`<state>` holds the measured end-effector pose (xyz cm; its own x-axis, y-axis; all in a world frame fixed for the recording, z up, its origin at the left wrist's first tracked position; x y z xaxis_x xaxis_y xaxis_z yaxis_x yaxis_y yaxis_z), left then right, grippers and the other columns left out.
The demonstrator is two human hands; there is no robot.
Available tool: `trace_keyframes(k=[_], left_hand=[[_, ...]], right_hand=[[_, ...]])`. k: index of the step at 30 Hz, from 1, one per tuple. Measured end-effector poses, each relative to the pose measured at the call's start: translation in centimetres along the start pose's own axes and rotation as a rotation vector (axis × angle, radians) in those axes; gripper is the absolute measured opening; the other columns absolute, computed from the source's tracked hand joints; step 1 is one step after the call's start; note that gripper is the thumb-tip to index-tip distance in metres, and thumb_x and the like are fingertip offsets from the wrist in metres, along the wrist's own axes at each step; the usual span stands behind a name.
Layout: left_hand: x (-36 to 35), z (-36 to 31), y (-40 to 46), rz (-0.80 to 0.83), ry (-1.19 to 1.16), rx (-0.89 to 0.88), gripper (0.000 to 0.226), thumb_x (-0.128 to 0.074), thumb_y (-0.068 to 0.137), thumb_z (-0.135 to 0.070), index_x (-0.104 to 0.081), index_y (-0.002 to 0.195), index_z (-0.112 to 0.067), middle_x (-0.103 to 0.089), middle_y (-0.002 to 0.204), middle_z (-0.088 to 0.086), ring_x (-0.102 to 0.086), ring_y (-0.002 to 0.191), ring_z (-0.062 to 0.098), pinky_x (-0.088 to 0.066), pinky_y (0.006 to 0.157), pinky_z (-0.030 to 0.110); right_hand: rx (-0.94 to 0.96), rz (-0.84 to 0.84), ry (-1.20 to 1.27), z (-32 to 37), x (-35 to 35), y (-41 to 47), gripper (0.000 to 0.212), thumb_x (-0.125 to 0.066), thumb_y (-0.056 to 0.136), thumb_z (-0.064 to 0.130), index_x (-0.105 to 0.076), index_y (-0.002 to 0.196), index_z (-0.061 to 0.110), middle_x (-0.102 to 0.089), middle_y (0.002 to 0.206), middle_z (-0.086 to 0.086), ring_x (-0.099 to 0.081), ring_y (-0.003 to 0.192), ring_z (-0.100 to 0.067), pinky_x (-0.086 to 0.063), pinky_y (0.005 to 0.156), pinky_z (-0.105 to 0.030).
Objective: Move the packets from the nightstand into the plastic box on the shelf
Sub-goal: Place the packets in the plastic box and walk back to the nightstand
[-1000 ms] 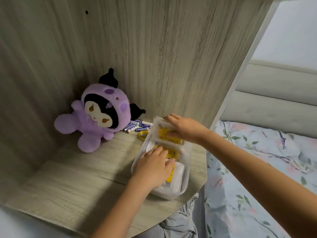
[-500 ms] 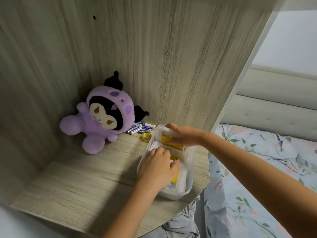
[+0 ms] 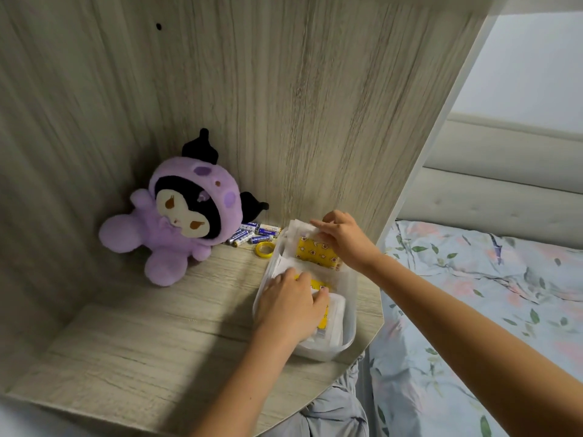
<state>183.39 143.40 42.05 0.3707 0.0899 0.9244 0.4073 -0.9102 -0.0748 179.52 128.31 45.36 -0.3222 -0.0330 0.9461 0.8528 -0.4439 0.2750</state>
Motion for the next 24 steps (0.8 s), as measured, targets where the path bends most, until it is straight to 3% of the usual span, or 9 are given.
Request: trace_keyframes(k=[6,9,12,17,21,24], left_hand=[[-0.1,0.1,0.3,0.007,-0.014,-0.017,0.051,-0.03,0.097,-0.053,-0.052,0.13,-0.022,-0.052,0.133,0.003,-0.05,0.121,0.024,-0.042,0.095,0.038],[0.0,0.4,0.6,0.037,-0.047,-0.022,0.049,-0.032,0.097,-0.053,-0.052,0.131,-0.023,-0.051,0.135,0.003,-0.049,0.122,0.024,-0.043,0.096,0.04],[0.9,-0.3,0.8,-0.009,-0.002,-0.046,0.045,-0.036,0.098,-0.047,-0.055,0.128,-0.019,-0.053,0.135,0.005,-0.048,0.123,0.027,-0.041,0.097,0.039],[1.7,-7.5,-0.2,-0.047,0.014,-0.25,0.038,-0.04,0.098,-0.037,-0.057,0.124,-0.015,-0.056,0.131,0.007,-0.044,0.124,0.03,-0.041,0.099,0.04],[-0.6,-16.0,-3.3,-0.035,0.047,-0.524,0.038,-0.041,0.098,-0.039,-0.055,0.129,-0.021,-0.055,0.132,0.004,-0.045,0.125,0.027,-0.04,0.099,0.04],[-4.3,-21.8,-6.8,0.048,0.027,-0.655,0.042,-0.042,0.098,-0.042,-0.052,0.133,-0.022,-0.04,0.147,0.005,-0.032,0.136,0.026,-0.038,0.104,0.041]], right_hand=[[-0.082,0.095,0.105,-0.3,-0.5,0.1,0.043,-0.051,0.1,0.018,-0.047,0.141,0.005,-0.057,0.118,-0.019,-0.054,0.111,-0.033,-0.038,0.093,-0.031],[-0.232,-0.041,0.235,-1.6,1.4,-1.8,0.045,-0.042,0.103,0.026,-0.043,0.144,0.005,-0.06,0.126,-0.018,-0.053,0.116,-0.03,-0.038,0.095,-0.032],[-0.4,-0.198,0.319,-3.4,3.6,-6.3,0.039,-0.042,0.103,0.028,-0.055,0.134,0.008,-0.062,0.127,-0.013,-0.058,0.115,-0.024,-0.04,0.089,-0.023],[-0.599,0.009,0.043,-6.3,5.4,-17.1,0.033,-0.047,0.101,0.029,-0.063,0.124,0.012,-0.06,0.123,-0.013,-0.054,0.114,-0.031,-0.044,0.096,-0.041],[-0.804,0.07,-0.14,-7.4,8.2,-28.1,0.042,-0.036,0.102,0.042,-0.063,0.122,0.016,-0.06,0.126,-0.009,-0.051,0.116,-0.031,-0.045,0.095,-0.042],[-0.961,0.1,-0.208,-7.5,10.4,-38.3,0.044,-0.036,0.101,0.046,-0.063,0.121,0.019,-0.06,0.127,-0.009,-0.051,0.116,-0.031,-0.046,0.092,-0.041]])
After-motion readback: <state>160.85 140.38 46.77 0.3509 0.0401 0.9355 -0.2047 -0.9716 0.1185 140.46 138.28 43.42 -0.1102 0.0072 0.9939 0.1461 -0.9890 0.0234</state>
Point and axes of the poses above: each hand's wrist, its own y-axis towards the middle knuckle, its own x-axis out of the back of the hand, z = x × y, the point moved 6 cm from there along y, towards the middle knuckle
